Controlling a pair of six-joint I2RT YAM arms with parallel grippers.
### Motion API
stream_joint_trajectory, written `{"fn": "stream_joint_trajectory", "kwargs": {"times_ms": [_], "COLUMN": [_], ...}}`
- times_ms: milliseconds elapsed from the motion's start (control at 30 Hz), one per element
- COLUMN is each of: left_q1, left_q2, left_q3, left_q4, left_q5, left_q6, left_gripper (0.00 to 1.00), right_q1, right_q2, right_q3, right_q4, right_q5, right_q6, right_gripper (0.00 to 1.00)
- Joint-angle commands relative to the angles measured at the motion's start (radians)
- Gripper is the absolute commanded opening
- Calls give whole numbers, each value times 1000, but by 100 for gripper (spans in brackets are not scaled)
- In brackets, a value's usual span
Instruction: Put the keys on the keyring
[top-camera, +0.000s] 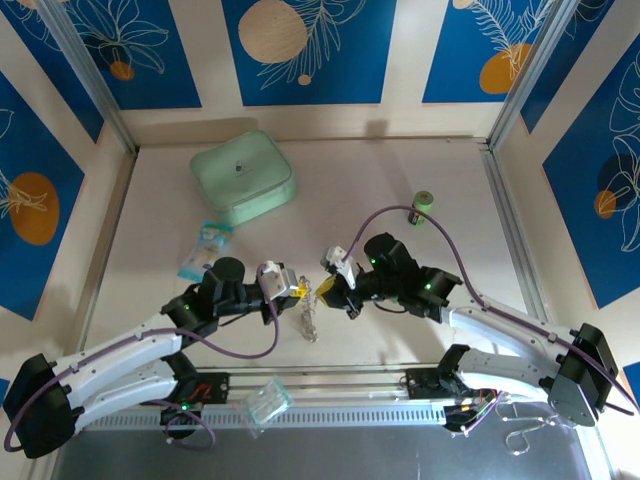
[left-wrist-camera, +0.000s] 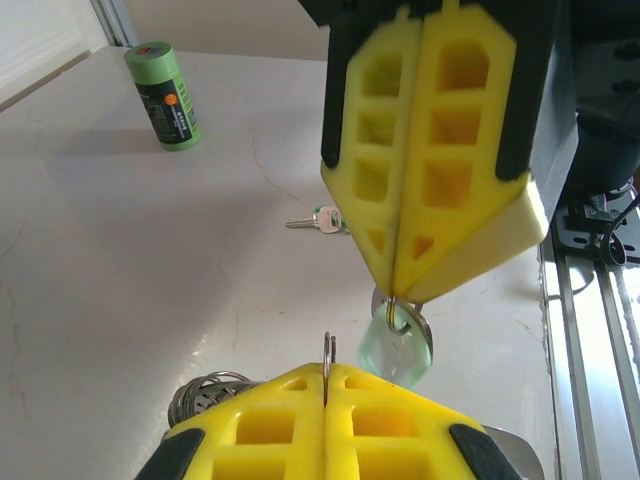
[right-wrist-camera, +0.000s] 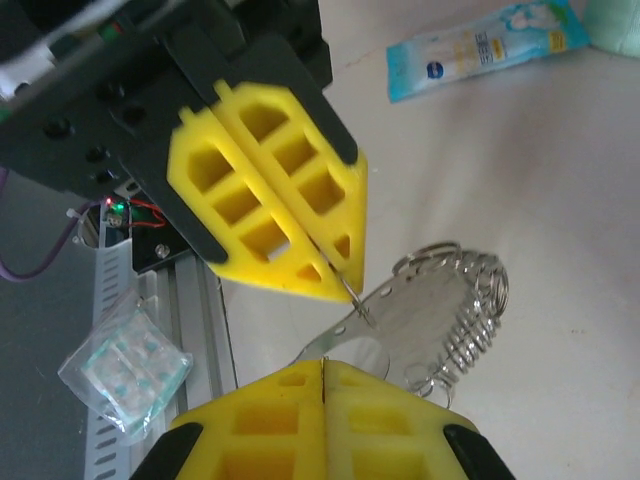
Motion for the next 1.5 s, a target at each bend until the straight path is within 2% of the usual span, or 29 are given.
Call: {"fn": "stream_joint_trajectory", "kwargs": {"times_ms": [0, 200, 967, 1467], "left_q1": [0, 1, 2, 2], "left_q2": [-3, -9, -15, -36], "left_q3": [-9, -12, -14, -28], "left_q4": [61, 65, 60, 79], "left_q5": [29, 30, 43, 15], "left_q6": [28, 30, 46, 70], "left_gripper": [0, 0, 0, 0], "right_q1": [7, 15, 22, 22], "right_q2": [22, 51, 49, 65], "right_q3": [39, 50, 22, 4], "right_q4": [25, 44, 84, 85], "right_q5": [-32, -17, 186, 180], "right_q6": [-18, -13, 80, 139], "right_gripper": [0, 0, 0, 0]}}
